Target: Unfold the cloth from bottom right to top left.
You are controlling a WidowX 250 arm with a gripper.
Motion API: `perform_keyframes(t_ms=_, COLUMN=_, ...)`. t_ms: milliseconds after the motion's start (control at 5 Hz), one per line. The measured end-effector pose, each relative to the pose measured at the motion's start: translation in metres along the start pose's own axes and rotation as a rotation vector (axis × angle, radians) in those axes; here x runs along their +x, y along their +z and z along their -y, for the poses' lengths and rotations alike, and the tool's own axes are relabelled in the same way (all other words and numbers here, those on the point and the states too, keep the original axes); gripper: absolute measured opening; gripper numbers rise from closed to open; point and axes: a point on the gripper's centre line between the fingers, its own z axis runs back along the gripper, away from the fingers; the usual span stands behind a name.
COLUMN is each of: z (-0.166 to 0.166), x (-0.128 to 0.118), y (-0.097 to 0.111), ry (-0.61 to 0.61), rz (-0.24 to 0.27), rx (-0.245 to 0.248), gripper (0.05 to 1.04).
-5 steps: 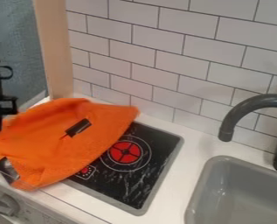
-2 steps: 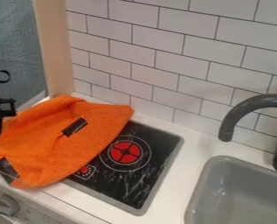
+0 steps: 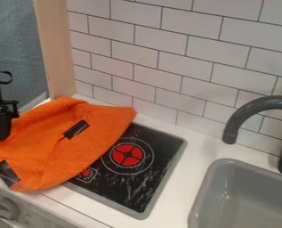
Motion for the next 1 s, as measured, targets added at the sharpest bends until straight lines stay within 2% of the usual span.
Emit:
perform_keyframes(t_ms=200, z=0.007, x=-0.001, y=0.003, ry=-0.022, rz=0.002, rx=0.009, gripper=0.976)
perform_keyframes(t_ms=400, z=0.004, x=-0.013, y=0.033, ry=0.056, rz=0.065, rx=0.137, gripper=0.993)
perform_keyframes(t_ms=600, z=0.006, x=-0.025, y=0.063, ry=0.068, rz=0.145, rx=0.147, gripper=1.0)
perform_keyframes(t_ms=800, z=0.012, x=-0.032, y=0.08, ry=0.044, rz=0.204, rx=0.121, gripper=1.0)
perform_keyframes(t_ms=1000, z=0.012, x=-0.033, y=0.082, ry=0.04, rz=0.21, rx=0.123, gripper=1.0)
